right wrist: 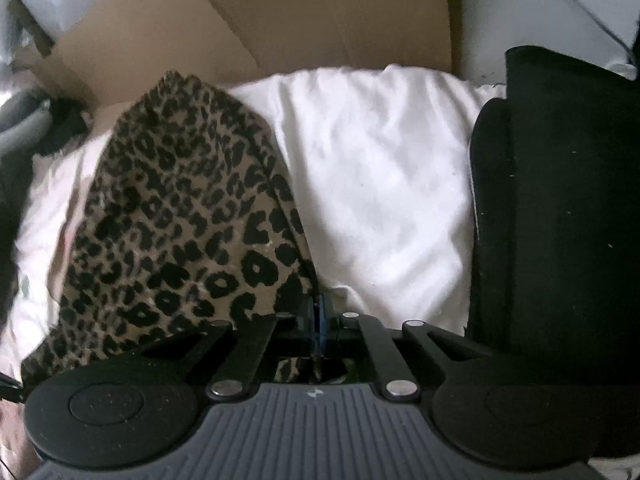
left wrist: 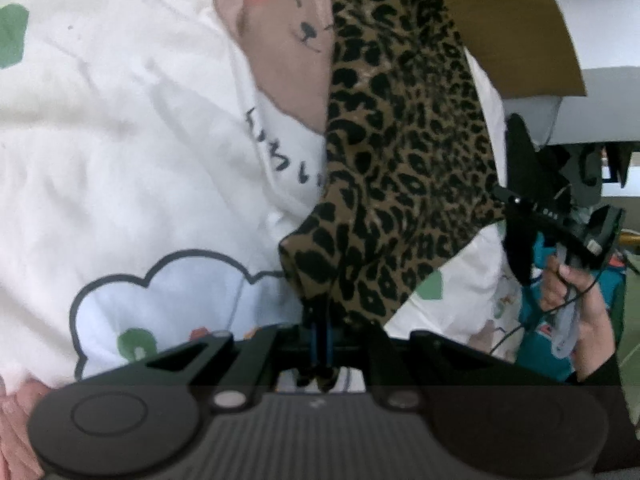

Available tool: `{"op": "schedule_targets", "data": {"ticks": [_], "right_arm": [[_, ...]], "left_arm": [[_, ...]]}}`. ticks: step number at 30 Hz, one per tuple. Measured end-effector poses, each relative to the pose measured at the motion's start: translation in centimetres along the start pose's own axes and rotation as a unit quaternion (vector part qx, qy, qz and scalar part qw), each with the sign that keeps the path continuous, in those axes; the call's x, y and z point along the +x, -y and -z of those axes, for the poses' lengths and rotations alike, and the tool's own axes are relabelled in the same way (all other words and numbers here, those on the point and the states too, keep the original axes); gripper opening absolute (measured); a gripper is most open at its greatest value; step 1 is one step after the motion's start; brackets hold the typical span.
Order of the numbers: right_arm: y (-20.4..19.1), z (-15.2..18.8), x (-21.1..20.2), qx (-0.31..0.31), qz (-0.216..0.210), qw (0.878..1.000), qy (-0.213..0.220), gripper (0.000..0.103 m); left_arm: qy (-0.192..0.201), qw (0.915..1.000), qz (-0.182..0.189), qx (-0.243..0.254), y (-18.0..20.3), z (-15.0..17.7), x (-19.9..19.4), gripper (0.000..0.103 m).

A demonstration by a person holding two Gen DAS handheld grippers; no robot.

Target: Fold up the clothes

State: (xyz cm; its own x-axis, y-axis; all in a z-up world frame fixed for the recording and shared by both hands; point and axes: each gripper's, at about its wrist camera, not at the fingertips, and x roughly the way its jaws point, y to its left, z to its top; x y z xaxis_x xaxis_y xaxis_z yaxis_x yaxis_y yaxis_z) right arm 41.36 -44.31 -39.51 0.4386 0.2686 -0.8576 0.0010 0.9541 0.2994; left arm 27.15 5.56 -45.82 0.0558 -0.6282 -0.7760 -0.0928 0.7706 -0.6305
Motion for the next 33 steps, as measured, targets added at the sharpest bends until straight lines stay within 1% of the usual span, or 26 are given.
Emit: {"op": "schedule_targets", "data": {"ticks": [5, 7, 10, 12, 15, 20, 22, 24, 30, 33], "right_arm": [[0.2, 0.2, -1.7, 0.009, -0.016, 1.000, 0.010, 0.000], [0.5, 0.3, -2.0, 0.016, -0.025, 0.999, 0.010, 0.000], [0.4, 0.6, -2.1, 0.024, -0.036, 0.999, 0.009, 0.000], [0.0, 0.9, -2.1, 0.008, -0.024, 1.000, 0.009, 0.000], [0.2, 1.5, -1.8, 0.030, -0.034, 0.999, 0.004, 0.000], [-0.2, 2.2, -1.7, 0.043, -0.046, 0.998, 0.001, 0.000], [-0.4, 2.6, -1.5, 0.045, -0.047, 0.998, 0.000, 0.000], [-0.7, 2.9, -1.2, 0.043, -0.043, 0.998, -0.001, 0.000], [0.4, 2.8, 0.5, 0.033, -0.025, 0.999, -0.007, 0.000], [0.7, 2.5, 1.1, 0.023, -0.023, 0.999, -0.012, 0.004]], "left_arm": [[-0.001, 1.0000, 0.004, 0.008, 0.6, -0.2, -1.2, 0.004], [0.004, 1.0000, -0.001, 0.008, 1.0, 0.0, -2.0, 0.004], [0.014, 0.9998, -0.011, 0.006, 1.3, 0.2, -2.8, 0.004], [0.022, 0.9995, -0.021, 0.002, 1.4, 0.4, -3.1, 0.004], [0.031, 0.9991, -0.028, -0.001, 1.8, 0.5, -3.5, 0.004], [0.038, 0.9981, -0.044, 0.018, 1.9, 0.2, -5.5, 0.004], [0.038, 0.9978, -0.052, 0.016, 1.4, -0.4, -6.1, 0.004], [0.034, 0.9974, -0.062, 0.015, 0.8, -0.7, -5.6, 0.004], [0.023, 0.9961, -0.081, 0.023, 0.3, -0.6, -2.9, 0.004], [0.021, 0.9959, -0.085, 0.021, -0.2, -0.3, -2.1, 0.004]]}}
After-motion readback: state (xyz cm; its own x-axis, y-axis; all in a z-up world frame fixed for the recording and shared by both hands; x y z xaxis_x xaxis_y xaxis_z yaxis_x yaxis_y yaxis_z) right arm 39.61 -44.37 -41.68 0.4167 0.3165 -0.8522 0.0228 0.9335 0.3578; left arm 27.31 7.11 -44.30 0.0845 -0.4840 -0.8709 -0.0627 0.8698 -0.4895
